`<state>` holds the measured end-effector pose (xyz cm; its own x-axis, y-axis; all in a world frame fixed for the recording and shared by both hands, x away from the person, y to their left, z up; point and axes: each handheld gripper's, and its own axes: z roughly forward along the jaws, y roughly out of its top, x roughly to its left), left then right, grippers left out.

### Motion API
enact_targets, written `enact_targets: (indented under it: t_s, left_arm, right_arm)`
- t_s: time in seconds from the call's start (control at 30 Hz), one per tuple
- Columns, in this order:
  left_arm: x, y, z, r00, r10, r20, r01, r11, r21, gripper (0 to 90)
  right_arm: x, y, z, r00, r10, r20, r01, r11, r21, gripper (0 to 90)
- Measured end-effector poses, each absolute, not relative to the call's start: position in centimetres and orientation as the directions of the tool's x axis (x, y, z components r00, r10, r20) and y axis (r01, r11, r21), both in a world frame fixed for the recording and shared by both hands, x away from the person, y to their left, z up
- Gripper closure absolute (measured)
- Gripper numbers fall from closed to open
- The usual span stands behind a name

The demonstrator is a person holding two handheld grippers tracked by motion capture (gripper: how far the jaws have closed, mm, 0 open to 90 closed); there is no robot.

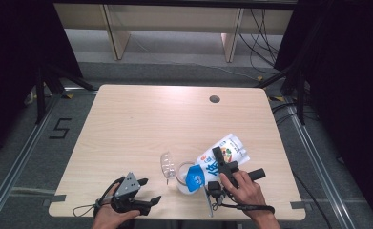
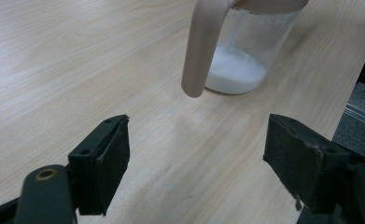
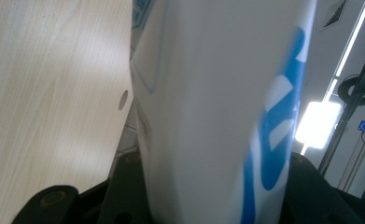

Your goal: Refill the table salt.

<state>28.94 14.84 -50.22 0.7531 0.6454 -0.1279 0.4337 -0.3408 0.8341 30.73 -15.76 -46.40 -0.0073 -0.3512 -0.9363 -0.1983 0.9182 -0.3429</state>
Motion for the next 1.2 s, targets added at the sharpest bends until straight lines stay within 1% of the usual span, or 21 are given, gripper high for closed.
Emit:
enact_targets:
  t_s: [0.03,0.07,0.17,0.2,0.27,0.47,0.5,0.63,0.67,0.7,0.73,0.77,0.8,0.83,1.07,1.1,1.13,1.2]
  left_arm:
    - [28.93,14.82,-50.23,0.752,0.647,-0.128,0.434,-0.339,0.834,21.9]
    - [28.95,14.87,-50.17,0.755,0.646,-0.112,0.424,-0.351,0.835,21.9]
    - [28.91,14.84,-50.19,0.751,0.649,-0.118,0.429,-0.346,0.834,21.9]
    - [28.92,14.81,-50.24,0.751,0.646,-0.133,0.437,-0.336,0.834,21.9]
    - [28.93,14.84,-50.22,0.753,0.645,-0.127,0.432,-0.34,0.835,21.9]
    - [28.92,14.81,-50.24,0.751,0.647,-0.132,0.436,-0.337,0.834,21.9]
    - [28.94,14.83,-50.23,0.753,0.646,-0.127,0.433,-0.34,0.835,21.9]
    - [29.03,14.9,-50.19,0.762,0.638,-0.111,0.417,-0.353,0.837,21.9]
    - [29.01,14.89,-50.19,0.761,0.639,-0.112,0.419,-0.352,0.837,21.9]
    - [28.98,14.88,-50.19,0.758,0.642,-0.115,0.422,-0.349,0.837,21.9]
    - [28.96,14.87,-50.19,0.756,0.644,-0.115,0.424,-0.348,0.836,21.9]
    - [28.94,14.87,-50.18,0.754,0.647,-0.113,0.425,-0.35,0.835,21.9]
    - [28.95,14.87,-50.18,0.755,0.646,-0.114,0.425,-0.349,0.835,21.9]
    - [28.96,14.87,-50.19,0.756,0.644,-0.115,0.424,-0.349,0.836,21.9]
    - [28.97,14.92,-50.16,0.757,0.645,-0.108,0.423,-0.357,0.833,21.9]
    - [28.97,14.92,-50.16,0.757,0.645,-0.108,0.423,-0.358,0.833,21.9]
    - [28.98,14.92,-50.16,0.757,0.645,-0.107,0.423,-0.358,0.833,21.9]
    - [28.97,14.92,-50.16,0.757,0.645,-0.108,0.423,-0.357,0.833,21.9]
  right_arm:
    - [30.74,-15.75,-46.36,-0.01,-0.351,-0.936,-0.197,0.919,-0.342,63.8]
    - [30.69,-15.84,-46.52,-0.019,-0.327,-0.945,-0.188,0.929,-0.318,63.9]
    - [30.79,-15.85,-46.43,-0.013,-0.334,-0.943,-0.198,0.925,-0.325,64.1]
    - [30.79,-15.85,-46.44,-0.012,-0.333,-0.943,-0.197,0.925,-0.324,64.2]
    - [30.74,-15.85,-46.54,-0.019,-0.322,-0.947,-0.19,0.931,-0.313,64.4]
    - [30.78,-15.84,-46.34,-0.01,-0.339,-0.941,-0.199,0.923,-0.33,65.0]
    - [30.8,-15.71,-46.12,0.002,-0.367,-0.93,-0.206,0.91,-0.359,65.1]
    - [30.83,-15.75,-46.17,0.001,-0.358,-0.934,-0.206,0.914,-0.35,65.4]
    - [30.8,-15.87,-46.38,-0.01,-0.332,-0.943,-0.198,0.925,-0.324,65.4]
    - [30.83,-15.76,-46.18,0.001,-0.357,-0.934,-0.206,0.914,-0.349,65.4]
    - [30.82,-15.75,-46.14,0.001,-0.359,-0.933,-0.206,0.913,-0.352,65.5]
    - [30.81,-15.83,-46.27,-0.007,-0.339,-0.941,-0.2,0.922,-0.331,65.5]
    - [30.87,-15.64,-45.96,0.009,-0.38,-0.925,-0.213,0.903,-0.373,65.5]
    - [30.81,-15.86,-46.33,-0.009,-0.33,-0.944,-0.197,0.926,-0.322,65.6]
    - [30.82,-15.86,-46.36,-0.006,-0.332,-0.943,-0.194,0.926,-0.324,65.9]
    - [30.81,-15.83,-46.31,-0.003,-0.336,-0.942,-0.195,0.924,-0.329,65.9]
    - [30.83,-15.7,-46.09,0.005,-0.363,-0.932,-0.202,0.912,-0.357,65.9]
    - [30.84,-15.73,-46.15,0.004,-0.355,-0.935,-0.201,0.915,-0.349,66.1]
